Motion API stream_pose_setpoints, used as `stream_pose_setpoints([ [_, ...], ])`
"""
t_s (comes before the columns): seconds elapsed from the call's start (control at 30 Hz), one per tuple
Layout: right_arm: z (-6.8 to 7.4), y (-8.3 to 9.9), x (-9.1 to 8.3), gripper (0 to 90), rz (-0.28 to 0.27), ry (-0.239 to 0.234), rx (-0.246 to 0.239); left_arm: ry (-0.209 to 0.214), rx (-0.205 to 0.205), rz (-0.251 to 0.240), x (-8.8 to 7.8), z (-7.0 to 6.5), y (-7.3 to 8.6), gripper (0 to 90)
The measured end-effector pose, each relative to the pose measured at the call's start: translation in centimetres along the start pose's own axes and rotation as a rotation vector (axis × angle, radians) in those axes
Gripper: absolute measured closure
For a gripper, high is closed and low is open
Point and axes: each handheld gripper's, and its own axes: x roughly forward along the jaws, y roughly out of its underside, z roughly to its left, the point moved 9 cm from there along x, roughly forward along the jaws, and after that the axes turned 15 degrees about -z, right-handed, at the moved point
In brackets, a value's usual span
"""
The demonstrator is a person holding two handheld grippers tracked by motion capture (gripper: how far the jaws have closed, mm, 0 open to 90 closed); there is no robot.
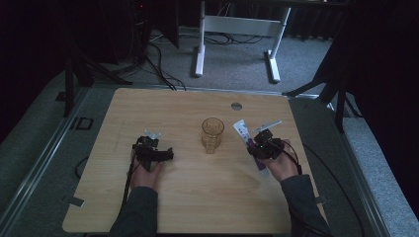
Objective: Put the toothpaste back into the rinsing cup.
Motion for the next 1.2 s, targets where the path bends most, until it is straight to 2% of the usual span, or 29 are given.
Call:
stream_pose_setpoints([
  [0.1,0.0,-0.1,0.0,72.1,-0.016,-0.015,0.005,0.000,0.000,0.000,0.0,0.0,0.0,2.7],
  [0.57,-0.2,-0.9,-0.3,72.1,-0.072,-0.004,0.019,0.000,0.000,0.000,0.0,0.0,0.0,2.7],
  [0.8,-0.1,-1.5,-0.6,72.1,-0.096,-0.028,0.043,0.000,-0.001,-0.001,0.0,0.0,0.0,2.7],
  [1.2,-0.1,-2.5,-0.9,72.1,-0.133,-0.024,0.042,0.000,-0.001,0.000,0.0,0.0,0.0,2.7],
])
